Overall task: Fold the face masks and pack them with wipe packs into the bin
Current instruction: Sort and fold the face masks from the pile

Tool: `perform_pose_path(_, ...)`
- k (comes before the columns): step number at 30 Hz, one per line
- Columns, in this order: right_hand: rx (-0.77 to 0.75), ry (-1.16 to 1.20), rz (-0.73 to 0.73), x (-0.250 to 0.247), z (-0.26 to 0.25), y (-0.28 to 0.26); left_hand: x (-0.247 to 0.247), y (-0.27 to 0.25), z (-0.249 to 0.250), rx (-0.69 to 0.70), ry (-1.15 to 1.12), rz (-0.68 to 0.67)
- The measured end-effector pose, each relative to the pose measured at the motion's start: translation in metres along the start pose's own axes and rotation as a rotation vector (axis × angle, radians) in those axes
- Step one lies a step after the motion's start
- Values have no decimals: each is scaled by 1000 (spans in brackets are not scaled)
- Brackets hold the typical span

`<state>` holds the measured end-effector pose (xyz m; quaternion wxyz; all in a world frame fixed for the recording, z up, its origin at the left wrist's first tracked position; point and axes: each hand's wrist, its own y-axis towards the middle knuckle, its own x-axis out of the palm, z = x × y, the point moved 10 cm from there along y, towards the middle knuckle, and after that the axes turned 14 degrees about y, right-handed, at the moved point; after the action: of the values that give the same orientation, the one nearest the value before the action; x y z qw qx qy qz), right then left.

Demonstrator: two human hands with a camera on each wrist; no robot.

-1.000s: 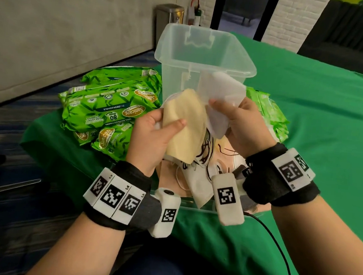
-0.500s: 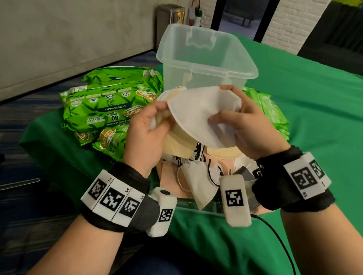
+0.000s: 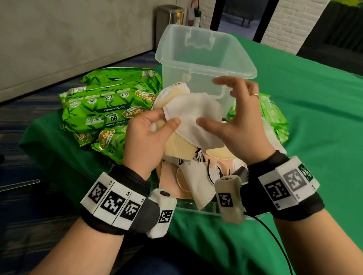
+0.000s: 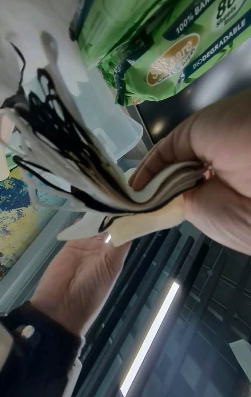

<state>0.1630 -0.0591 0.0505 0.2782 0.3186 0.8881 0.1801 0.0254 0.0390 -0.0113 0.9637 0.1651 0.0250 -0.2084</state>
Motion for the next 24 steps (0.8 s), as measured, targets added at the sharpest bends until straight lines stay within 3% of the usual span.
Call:
perform_pose_path(4, -43, -210, -257, 29, -9, -6, 1, 0, 0, -11, 1, -3)
perform_pose_path(7, -8, -191, -330, 39, -2, -8, 4, -1, 1, -17, -2, -30)
perform_pose_path(13, -39, -75, -261, 32, 0, -1, 9, -1, -2, -30, -11, -78)
perform_pose_path(24, 392, 652, -1, -6, 42, -4, -5, 4, -10, -71, 37, -11)
